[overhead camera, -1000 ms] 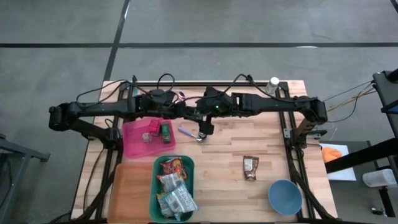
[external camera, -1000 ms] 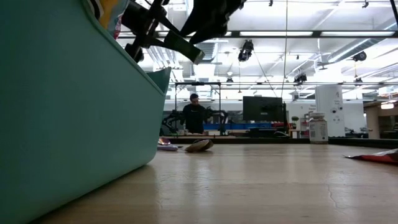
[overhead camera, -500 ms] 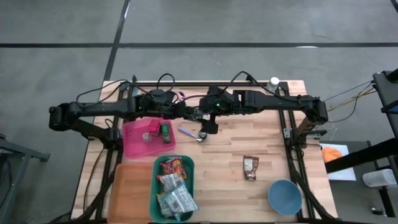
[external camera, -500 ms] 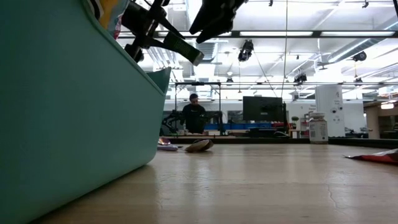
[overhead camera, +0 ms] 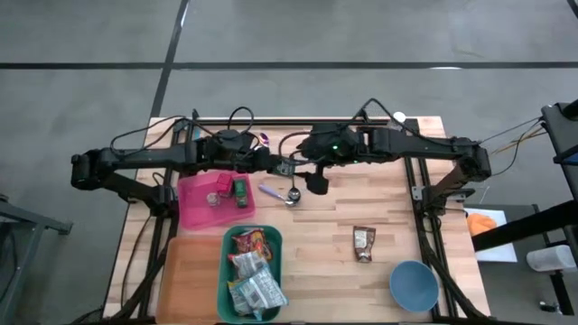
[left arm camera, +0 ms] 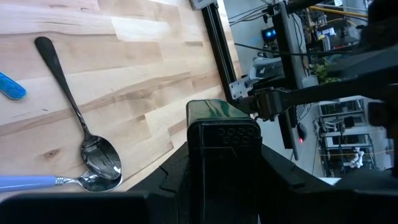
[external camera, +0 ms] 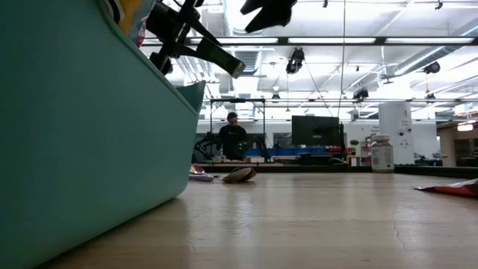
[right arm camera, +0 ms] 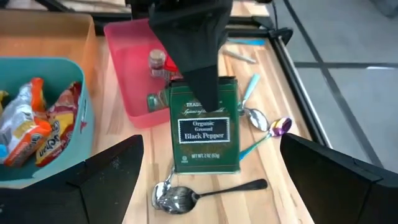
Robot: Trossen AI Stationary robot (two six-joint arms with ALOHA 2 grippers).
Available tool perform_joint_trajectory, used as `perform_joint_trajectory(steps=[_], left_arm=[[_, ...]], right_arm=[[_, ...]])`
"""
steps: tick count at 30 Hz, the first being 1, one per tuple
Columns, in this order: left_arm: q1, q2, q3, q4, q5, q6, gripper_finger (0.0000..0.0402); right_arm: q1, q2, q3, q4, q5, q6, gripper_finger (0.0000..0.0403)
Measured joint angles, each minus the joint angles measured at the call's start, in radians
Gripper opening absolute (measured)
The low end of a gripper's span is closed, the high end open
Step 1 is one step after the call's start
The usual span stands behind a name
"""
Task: Pick & Place Food Item
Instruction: Put the green seasoning can into the pink bin
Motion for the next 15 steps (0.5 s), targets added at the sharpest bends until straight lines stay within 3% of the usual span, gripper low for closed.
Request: perform_joint_trajectory(steps=[7, 15], left_arm=[[0.0, -0.001, 0.0, 0.0, 0.0, 0.003, 0.0123], [0.0, -0.002, 0.0, 0.0, 0.0, 0.003, 0.0118]], right_arm=[[-0.001, -0.12, -0.097, 0.076, 0.0, -0.013, 0.0376], [-0.012, -0.319, -0.312, 0.225, 0.008, 0.032, 0.0376]])
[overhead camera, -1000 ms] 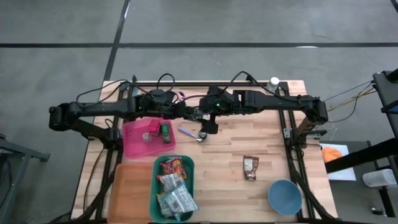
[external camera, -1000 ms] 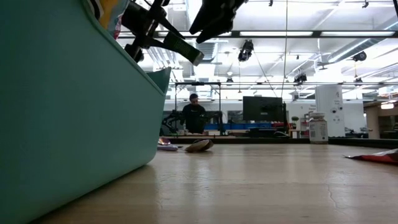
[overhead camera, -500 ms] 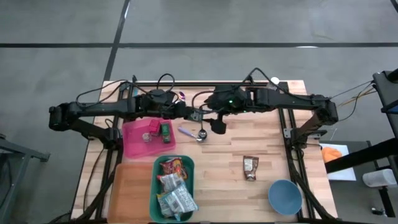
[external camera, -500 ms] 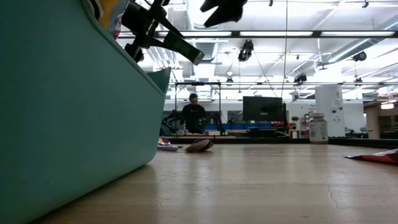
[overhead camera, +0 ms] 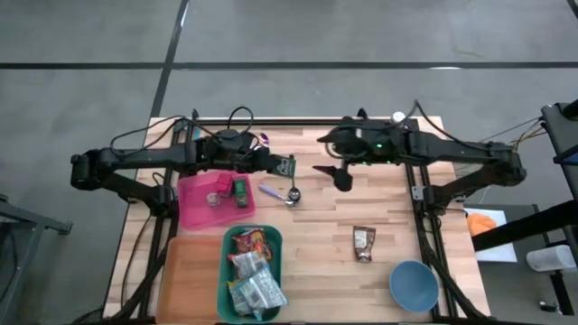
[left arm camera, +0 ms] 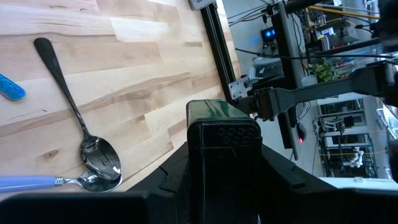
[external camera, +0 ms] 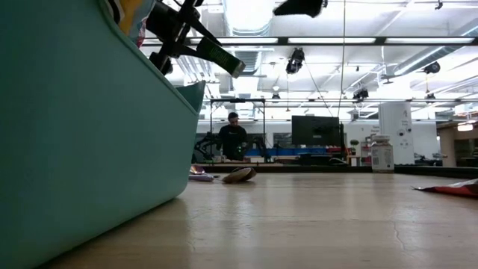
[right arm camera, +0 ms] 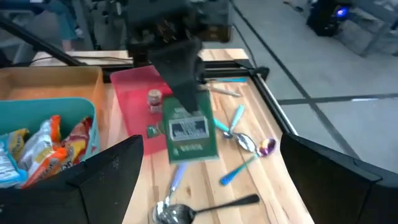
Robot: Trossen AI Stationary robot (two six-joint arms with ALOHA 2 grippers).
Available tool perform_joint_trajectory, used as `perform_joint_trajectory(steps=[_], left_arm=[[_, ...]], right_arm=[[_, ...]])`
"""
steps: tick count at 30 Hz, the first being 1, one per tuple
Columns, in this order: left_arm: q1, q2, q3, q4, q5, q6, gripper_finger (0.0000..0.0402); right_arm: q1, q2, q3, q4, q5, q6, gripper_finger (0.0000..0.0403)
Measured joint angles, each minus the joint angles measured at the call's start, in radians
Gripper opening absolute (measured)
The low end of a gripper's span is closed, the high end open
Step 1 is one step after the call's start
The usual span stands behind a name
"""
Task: Pick & Place Food Item
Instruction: Put the green seasoning can into the pink bin
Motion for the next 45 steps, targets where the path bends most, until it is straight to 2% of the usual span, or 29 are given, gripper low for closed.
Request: perform_joint_trajectory(steps=[5, 9, 16, 20, 26, 31, 34, 38, 45], left_arm=[[0.0, -0.005, 0.0, -0.006, 0.0, -0.003, 0.0117], [0.002, -0.038, 0.0, -0.061, 0.005, -0.04, 0.0117], [0.002, -0.176, 0.001, -0.336, 0.008, -0.133, 0.0117], [0.002, -0.267, 0.001, -0.5, 0.01, -0.208, 0.0117], [0.002, -0.391, 0.007, -0.719, 0.053, -0.287, 0.0117], [0.002, -0.434, 0.078, -1.004, 0.041, -0.366, 0.0117], [0.002, -0.428, 0.133, -1.162, -0.024, -0.405, 0.0117], [0.002, -0.399, 0.169, -1.265, -0.119, -0.429, 0.0117], [0.002, -0.304, 0.133, -1.371, -0.133, -0.414, 0.0117]], right_arm=[[-0.018, -0.141, -0.14, 0.032, 0.011, 0.059, 0.0376], [-0.024, -0.257, -0.245, 0.029, 0.066, 0.121, 0.0376], [-0.026, -0.439, -0.388, 0.03, 0.169, 0.212, 0.0376], [-0.026, -0.503, -0.439, 0.057, 0.189, 0.231, 0.0376], [-0.026, -0.532, -0.483, 0.112, 0.189, 0.23, 0.0376], [-0.026, -0.516, -0.484, 0.112, 0.189, 0.227, 0.0376], [-0.026, -0.506, -0.485, 0.111, 0.191, 0.227, 0.0376], [-0.026, -0.492, -0.485, 0.111, 0.214, 0.227, 0.0376], [-0.026, -0.484, -0.485, 0.112, 0.227, 0.229, 0.0376]])
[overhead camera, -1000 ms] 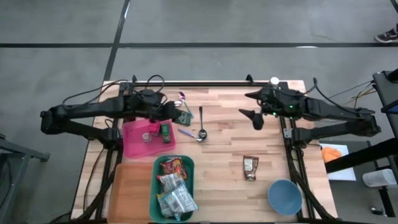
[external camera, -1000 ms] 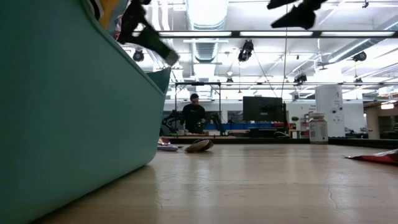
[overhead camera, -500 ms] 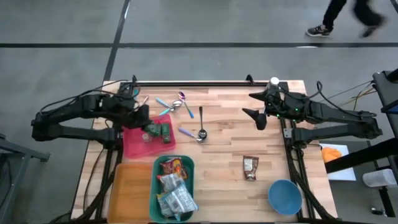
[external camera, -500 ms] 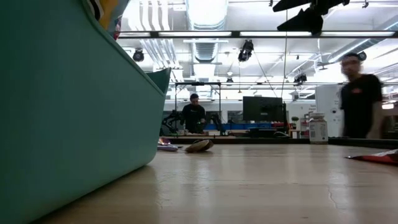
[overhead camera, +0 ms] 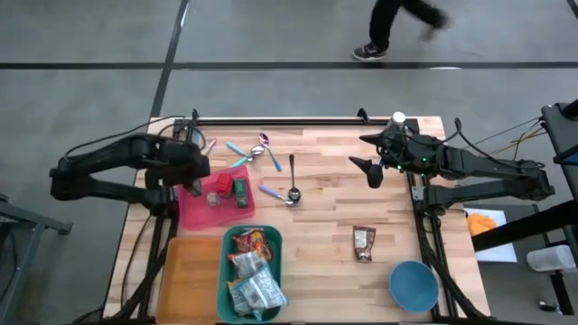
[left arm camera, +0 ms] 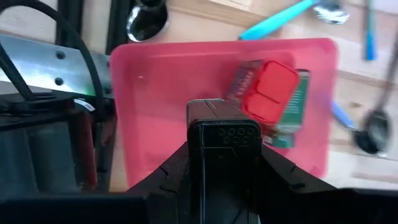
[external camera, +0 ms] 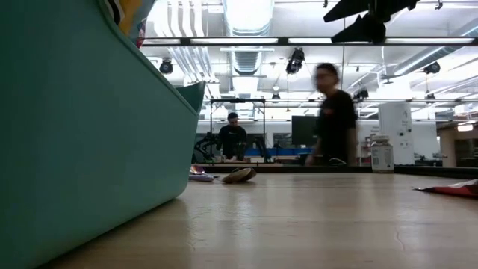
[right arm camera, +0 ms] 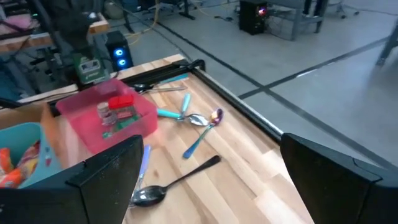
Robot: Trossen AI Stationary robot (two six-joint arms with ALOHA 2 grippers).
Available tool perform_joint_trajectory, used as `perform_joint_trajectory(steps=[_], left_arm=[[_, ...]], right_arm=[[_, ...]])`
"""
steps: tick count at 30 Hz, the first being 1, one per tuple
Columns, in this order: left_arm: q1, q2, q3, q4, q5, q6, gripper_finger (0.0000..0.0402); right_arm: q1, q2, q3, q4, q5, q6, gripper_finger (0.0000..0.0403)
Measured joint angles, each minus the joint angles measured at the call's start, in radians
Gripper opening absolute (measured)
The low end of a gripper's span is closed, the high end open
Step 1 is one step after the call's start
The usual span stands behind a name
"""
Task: Pick & Place Food Item
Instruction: Put the green seasoning can into the pink bin
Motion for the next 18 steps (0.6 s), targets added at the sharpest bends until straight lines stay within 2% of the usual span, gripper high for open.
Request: perform_joint_trajectory(steps=[6, 11, 18], left_arm=[[0.0, 0.073, -0.042, 0.012, -0.038, 0.007, 0.0128], [0.0, 0.106, -0.082, 0.06, -0.076, 0.081, 0.0133], [0.0, 0.108, -0.158, 0.178, -0.097, 0.086, 0.0128]], right_arm=[[0.0, -0.005, 0.0, 0.004, 0.063, 0.001, 0.0376], [0.0, -0.005, 0.0, 0.004, 0.063, -0.001, 0.0376], [0.0, -0.006, 0.0, 0.005, 0.064, -0.002, 0.0376]])
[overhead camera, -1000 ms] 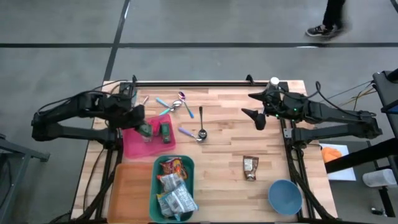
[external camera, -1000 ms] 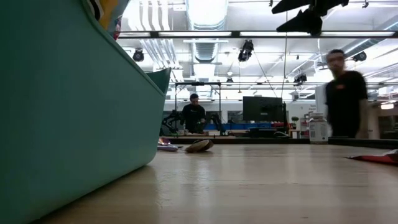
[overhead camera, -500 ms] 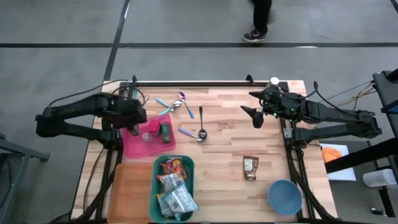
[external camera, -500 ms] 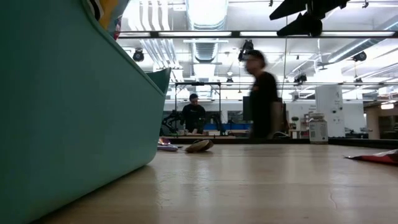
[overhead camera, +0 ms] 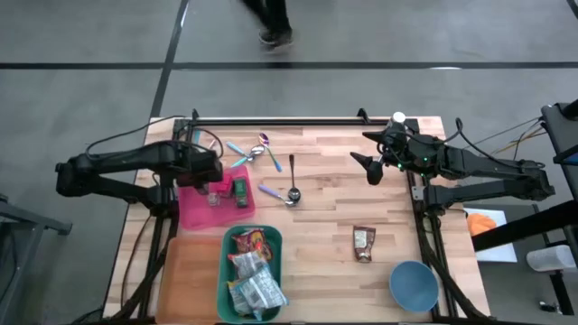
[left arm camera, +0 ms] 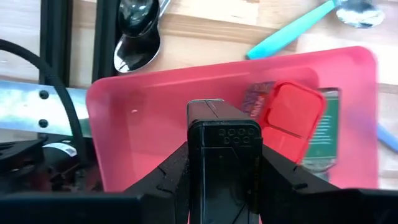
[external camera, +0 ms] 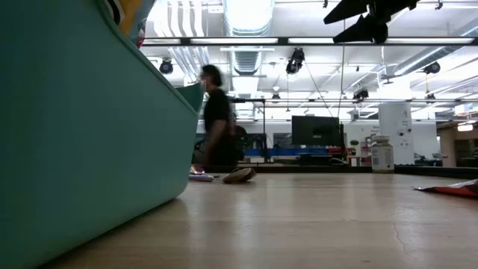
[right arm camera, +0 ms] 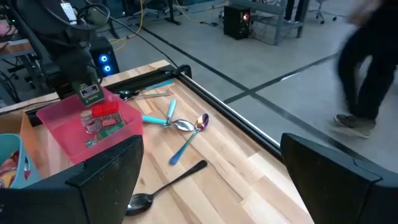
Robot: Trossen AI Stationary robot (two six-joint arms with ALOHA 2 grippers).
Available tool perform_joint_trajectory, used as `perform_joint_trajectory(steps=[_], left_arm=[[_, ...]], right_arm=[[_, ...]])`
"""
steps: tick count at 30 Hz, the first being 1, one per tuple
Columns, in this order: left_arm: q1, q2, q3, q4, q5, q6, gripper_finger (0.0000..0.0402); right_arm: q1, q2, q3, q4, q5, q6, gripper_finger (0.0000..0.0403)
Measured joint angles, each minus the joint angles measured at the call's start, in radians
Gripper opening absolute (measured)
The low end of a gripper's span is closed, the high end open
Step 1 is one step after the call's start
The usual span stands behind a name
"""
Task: Pick & Place Food Item
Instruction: Put the green seasoning can into the pink bin
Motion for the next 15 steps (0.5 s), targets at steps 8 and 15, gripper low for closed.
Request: perform_joint_trajectory(steps=[8, 15], left_arm=[[0.0, 0.0, -0.101, 0.038, 0.023, 0.0, 0.0128], [0.0, -0.001, -0.188, 0.162, 0.046, 0.0, 0.0128]], right_arm=[[0.0, 0.0, 0.0, 0.0, 0.001, 0.0, 0.0376], [0.0, 0.0, 0.0, 0.0, 0.001, 0.003, 0.0376]])
